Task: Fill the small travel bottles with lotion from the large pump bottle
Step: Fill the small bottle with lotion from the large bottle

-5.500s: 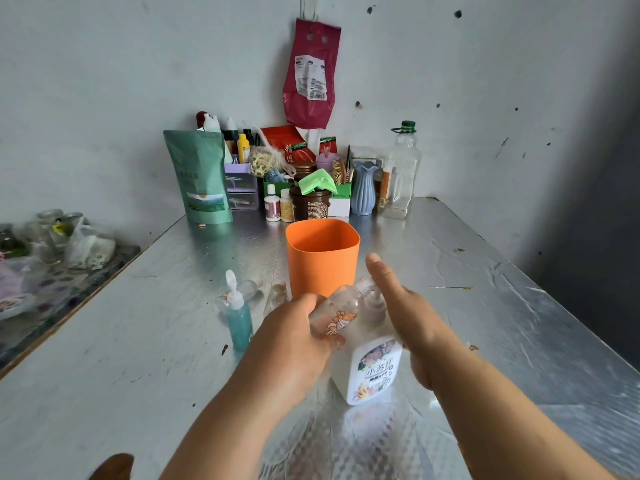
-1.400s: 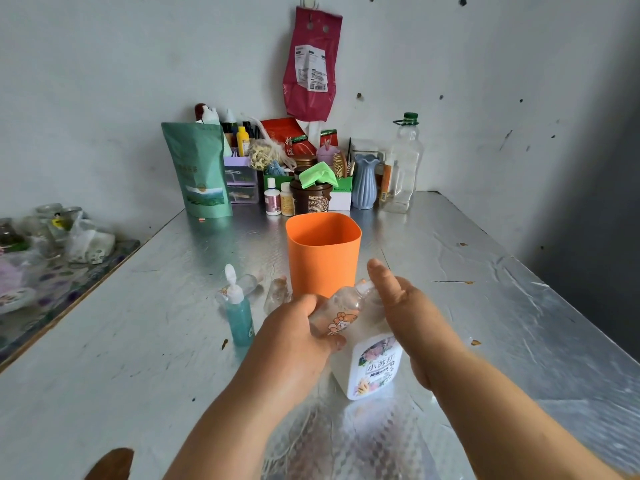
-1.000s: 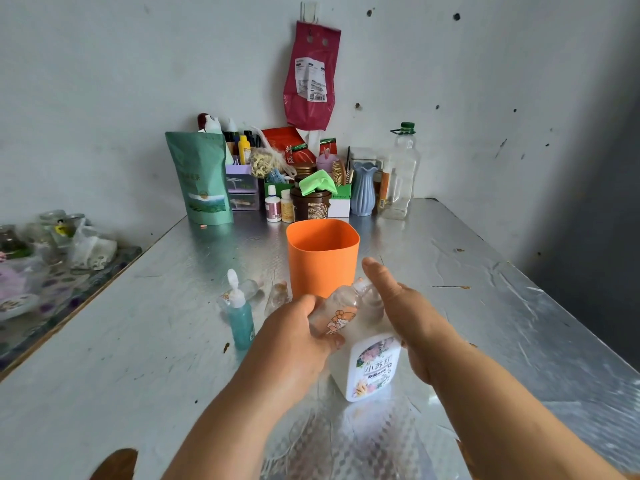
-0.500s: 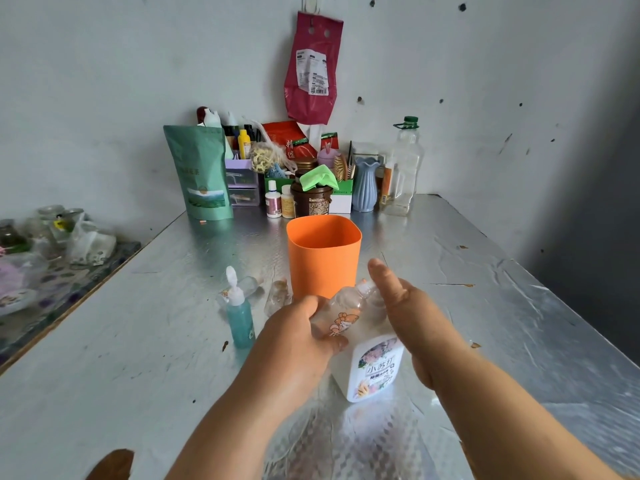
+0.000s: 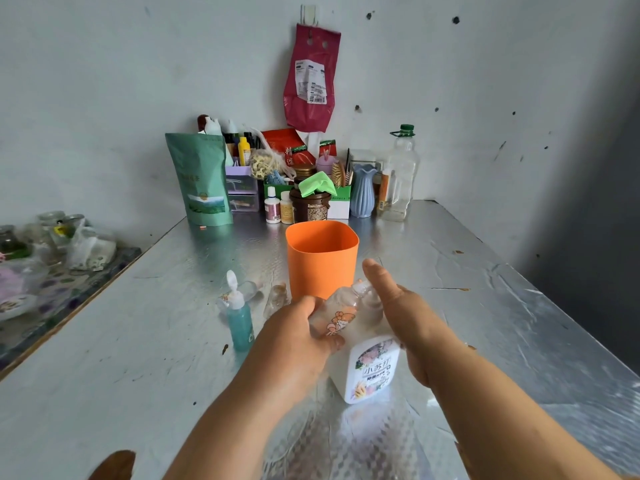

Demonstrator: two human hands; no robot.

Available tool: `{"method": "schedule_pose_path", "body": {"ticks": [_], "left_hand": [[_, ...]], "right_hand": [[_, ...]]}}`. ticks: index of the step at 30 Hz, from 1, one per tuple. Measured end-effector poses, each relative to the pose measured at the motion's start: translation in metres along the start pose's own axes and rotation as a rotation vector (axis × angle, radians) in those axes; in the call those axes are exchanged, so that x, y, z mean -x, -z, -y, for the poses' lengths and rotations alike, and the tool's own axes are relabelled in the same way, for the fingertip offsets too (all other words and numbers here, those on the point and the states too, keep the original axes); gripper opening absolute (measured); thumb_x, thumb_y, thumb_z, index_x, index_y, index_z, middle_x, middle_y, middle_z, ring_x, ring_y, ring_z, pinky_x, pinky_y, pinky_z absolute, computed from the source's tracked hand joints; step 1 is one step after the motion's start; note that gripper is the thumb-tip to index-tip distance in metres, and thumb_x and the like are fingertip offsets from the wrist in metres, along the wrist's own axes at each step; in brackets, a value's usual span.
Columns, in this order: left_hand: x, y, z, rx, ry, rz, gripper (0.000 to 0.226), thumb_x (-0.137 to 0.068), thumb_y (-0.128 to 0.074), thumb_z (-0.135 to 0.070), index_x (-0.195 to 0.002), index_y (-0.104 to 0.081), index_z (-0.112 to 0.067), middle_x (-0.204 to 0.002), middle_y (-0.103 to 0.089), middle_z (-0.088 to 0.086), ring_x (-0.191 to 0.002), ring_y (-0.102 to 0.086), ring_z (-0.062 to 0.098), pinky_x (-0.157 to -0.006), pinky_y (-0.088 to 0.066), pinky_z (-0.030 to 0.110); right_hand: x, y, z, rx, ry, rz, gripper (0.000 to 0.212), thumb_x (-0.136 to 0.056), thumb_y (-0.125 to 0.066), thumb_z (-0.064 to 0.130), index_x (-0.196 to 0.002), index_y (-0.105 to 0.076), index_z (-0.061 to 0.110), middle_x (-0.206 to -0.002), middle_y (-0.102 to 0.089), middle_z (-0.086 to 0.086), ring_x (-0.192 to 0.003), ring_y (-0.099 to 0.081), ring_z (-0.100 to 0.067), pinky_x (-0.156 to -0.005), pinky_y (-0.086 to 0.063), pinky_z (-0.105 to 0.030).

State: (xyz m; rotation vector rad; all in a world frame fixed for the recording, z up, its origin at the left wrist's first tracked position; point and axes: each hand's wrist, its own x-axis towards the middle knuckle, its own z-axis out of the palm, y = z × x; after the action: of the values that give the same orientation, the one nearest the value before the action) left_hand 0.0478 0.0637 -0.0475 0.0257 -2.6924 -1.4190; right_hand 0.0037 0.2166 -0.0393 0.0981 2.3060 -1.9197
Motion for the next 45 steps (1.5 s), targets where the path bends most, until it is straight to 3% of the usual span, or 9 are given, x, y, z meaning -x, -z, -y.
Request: {"method": "schedule_pose_path", "body": {"ticks": [4,9,14,19,23,27,38,41,45], "left_hand": [[-0.001,-0.001,0.001,0.019,0.005,0.001,0.025,-0.081,-0.074,-0.017,-0.100,-0.062,-0.029,-0.093,-0.069,-0.016,-0.084,-0.065,0.003,-0.074,-0.051,0.026],[-0.002,-0.002,0.004,0.028,-0.013,0.002,0.024,-0.082,-0.074,-0.018,-0.099,-0.063,-0.029,-0.092,-0.068,-0.018,-0.077,-0.063,-0.003,-0.065,-0.045,0.016],[-0.003,-0.005,0.008,0.044,-0.014,0.006,0.021,-0.081,-0.075,-0.017,-0.094,-0.064,-0.028,-0.087,-0.070,-0.020,-0.076,-0.063,-0.008,-0.070,-0.047,0.018],[-0.002,-0.007,0.010,0.028,-0.013,-0.007,0.021,-0.082,-0.074,-0.019,-0.078,-0.056,-0.030,-0.080,-0.067,-0.019,-0.064,-0.056,-0.010,-0.054,-0.035,0.008],[0.000,-0.004,0.007,0.006,-0.001,-0.003,0.025,-0.083,-0.074,-0.021,-0.104,-0.062,-0.029,-0.098,-0.068,-0.019,-0.086,-0.061,-0.004,-0.070,-0.044,0.015],[-0.001,-0.004,0.004,0.010,0.003,-0.010,0.029,-0.082,-0.075,-0.020,-0.107,-0.063,-0.028,-0.102,-0.068,-0.017,-0.093,-0.064,0.004,-0.082,-0.050,0.027],[-0.003,-0.007,0.010,0.069,0.003,-0.002,0.024,-0.081,-0.076,-0.019,-0.096,-0.059,-0.026,-0.104,-0.069,-0.017,-0.089,-0.064,0.001,-0.080,-0.050,0.024],[-0.004,-0.008,0.011,0.038,-0.006,-0.015,0.021,-0.082,-0.075,-0.021,-0.084,-0.056,-0.030,-0.097,-0.070,-0.020,-0.083,-0.063,-0.002,-0.070,-0.044,0.017],[-0.003,-0.010,0.011,0.067,0.010,0.000,0.020,-0.081,-0.076,-0.017,-0.090,-0.061,-0.028,-0.087,-0.069,-0.017,-0.076,-0.063,0.000,-0.074,-0.050,0.023]], "right_hand": [[-0.002,-0.001,-0.002,-0.006,0.007,-0.017,0.067,-0.082,-0.047,0.073,-0.102,-0.066,0.012,-0.099,-0.072,-0.012,-0.094,-0.069,-0.029,-0.093,-0.050,-0.042],[-0.004,-0.002,-0.006,0.006,0.029,-0.041,0.069,-0.082,-0.043,0.075,-0.105,-0.063,0.013,-0.100,-0.070,-0.009,-0.097,-0.065,-0.027,-0.090,-0.048,-0.042],[-0.008,-0.004,-0.011,0.015,0.048,-0.069,0.070,-0.080,-0.043,0.078,-0.100,-0.063,0.014,-0.099,-0.070,-0.011,-0.097,-0.065,-0.028,-0.092,-0.048,-0.043],[-0.009,-0.006,-0.014,0.027,0.052,-0.091,0.063,-0.085,-0.043,0.073,-0.101,-0.061,0.015,-0.100,-0.069,-0.010,-0.097,-0.065,-0.027,-0.094,-0.048,-0.044],[-0.006,-0.002,-0.011,0.005,0.008,-0.024,0.075,-0.073,-0.047,0.081,-0.106,-0.064,0.015,-0.098,-0.072,-0.007,-0.094,-0.068,-0.025,-0.089,-0.050,-0.041],[-0.004,0.002,-0.006,-0.009,-0.011,0.034,0.075,-0.076,-0.047,0.078,-0.105,-0.067,0.013,-0.097,-0.074,-0.010,-0.092,-0.071,-0.028,-0.089,-0.052,-0.040],[-0.006,-0.002,-0.009,0.003,0.061,-0.044,0.068,-0.083,-0.045,0.072,-0.101,-0.066,0.010,-0.098,-0.072,-0.014,-0.093,-0.069,-0.029,-0.084,-0.050,-0.037],[-0.007,-0.002,-0.011,-0.010,0.078,-0.052,0.067,-0.084,-0.045,0.070,-0.102,-0.065,0.009,-0.099,-0.072,-0.015,-0.094,-0.068,-0.030,-0.084,-0.049,-0.036],[-0.007,-0.005,-0.015,0.000,0.091,-0.083,0.063,-0.086,-0.043,0.069,-0.100,-0.062,0.010,-0.098,-0.070,-0.014,-0.095,-0.067,-0.029,-0.078,-0.048,-0.034]]}}
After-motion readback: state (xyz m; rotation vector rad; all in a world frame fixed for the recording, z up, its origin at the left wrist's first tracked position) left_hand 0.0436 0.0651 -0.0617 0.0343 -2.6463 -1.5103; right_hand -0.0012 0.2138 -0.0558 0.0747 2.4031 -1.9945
